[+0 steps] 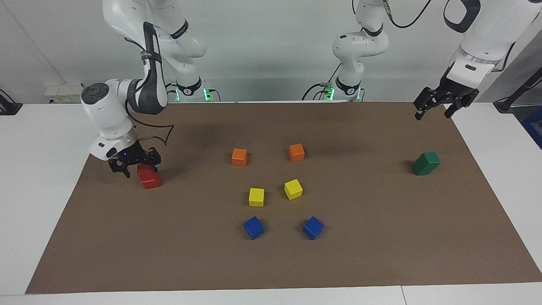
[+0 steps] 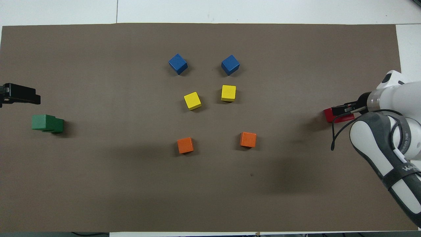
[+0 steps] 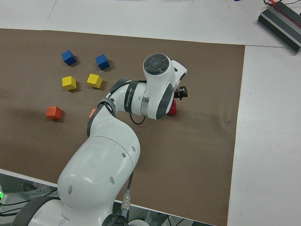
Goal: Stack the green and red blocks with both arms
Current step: 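Release the red block and withdraw the right gripper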
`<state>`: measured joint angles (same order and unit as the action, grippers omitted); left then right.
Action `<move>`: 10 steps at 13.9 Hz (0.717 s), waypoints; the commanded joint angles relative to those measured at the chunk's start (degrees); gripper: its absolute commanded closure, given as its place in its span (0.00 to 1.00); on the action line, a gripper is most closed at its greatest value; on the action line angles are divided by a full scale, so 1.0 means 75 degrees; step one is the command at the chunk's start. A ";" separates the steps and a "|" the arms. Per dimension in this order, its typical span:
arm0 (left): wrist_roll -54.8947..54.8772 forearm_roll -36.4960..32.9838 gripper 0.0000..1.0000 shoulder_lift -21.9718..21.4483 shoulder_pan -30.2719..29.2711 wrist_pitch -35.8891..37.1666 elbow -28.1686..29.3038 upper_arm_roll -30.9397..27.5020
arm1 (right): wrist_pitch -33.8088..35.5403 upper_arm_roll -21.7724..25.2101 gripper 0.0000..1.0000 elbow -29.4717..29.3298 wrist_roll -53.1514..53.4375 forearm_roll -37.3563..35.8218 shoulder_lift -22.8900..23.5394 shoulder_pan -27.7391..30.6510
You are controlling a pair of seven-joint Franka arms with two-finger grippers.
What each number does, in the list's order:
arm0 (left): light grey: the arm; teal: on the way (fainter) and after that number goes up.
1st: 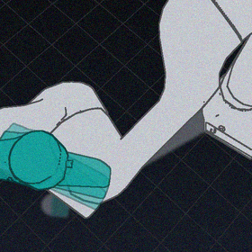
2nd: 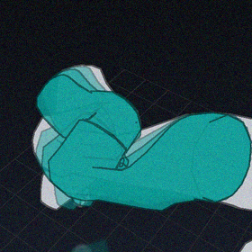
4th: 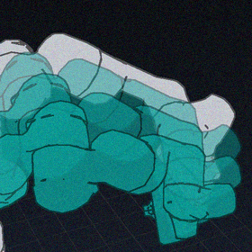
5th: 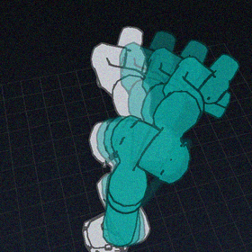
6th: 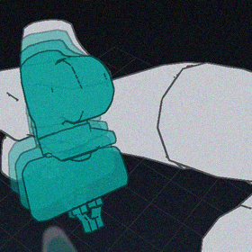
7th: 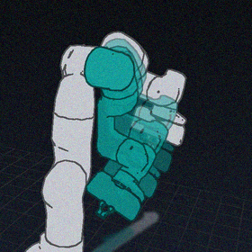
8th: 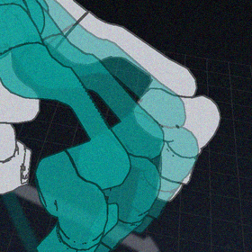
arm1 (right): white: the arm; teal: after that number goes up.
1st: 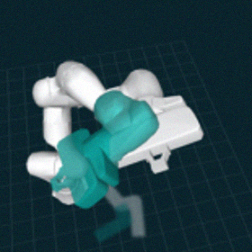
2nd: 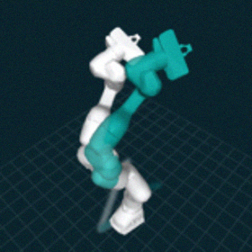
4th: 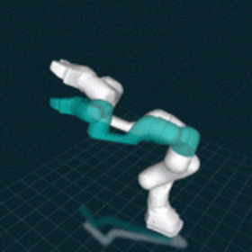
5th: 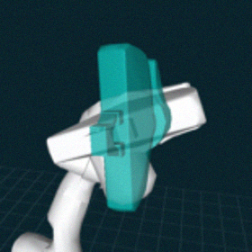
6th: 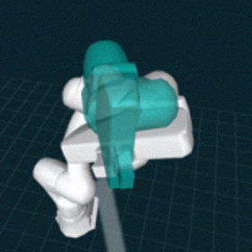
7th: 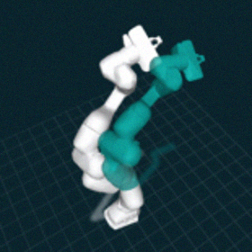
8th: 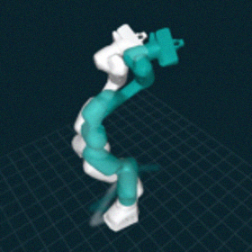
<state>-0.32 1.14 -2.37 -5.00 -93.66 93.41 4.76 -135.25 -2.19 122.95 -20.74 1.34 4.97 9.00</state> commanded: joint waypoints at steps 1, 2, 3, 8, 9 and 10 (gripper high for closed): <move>0.0066 -0.0128 0.00 -0.0247 0.0092 -0.0179 0.0307 -0.0072 | 0.0932 -0.0059 0.00 -0.0922 0.0256 0.0185 0.0006 -0.0005; 0.0066 -0.0128 0.00 -0.0247 0.0080 -0.0179 0.0307 -0.0072 | 0.1377 -0.0117 0.00 -0.1250 0.0478 0.0185 -0.0041 -0.0086; 0.0066 -0.0128 0.00 -0.0247 0.0057 -0.0179 0.0295 -0.0072 | 0.1776 -0.0118 0.00 -0.1462 0.0666 0.0185 -0.0122 -0.0180; -0.0040 -0.0128 0.00 -0.0235 0.0092 -0.0179 0.0283 -0.0072 | 0.3136 -0.0141 0.00 -0.1640 0.0973 0.0185 -0.1269 -0.0216; -0.0051 -0.0128 0.00 -0.0235 0.0080 -0.0179 0.0283 -0.0072 | 0.3452 -0.0130 0.00 -0.1721 0.0973 0.0185 -0.1469 -0.0205; -0.0052 -0.0128 0.00 -0.0235 0.0080 -0.0179 0.0283 -0.0072 | 0.3896 -0.0130 0.00 -0.1931 0.0996 0.0197 -0.1564 -0.0193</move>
<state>-0.34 1.13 -2.37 -4.97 -93.69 93.41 4.66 -110.53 -3.07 109.54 -13.86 1.43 -4.07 7.07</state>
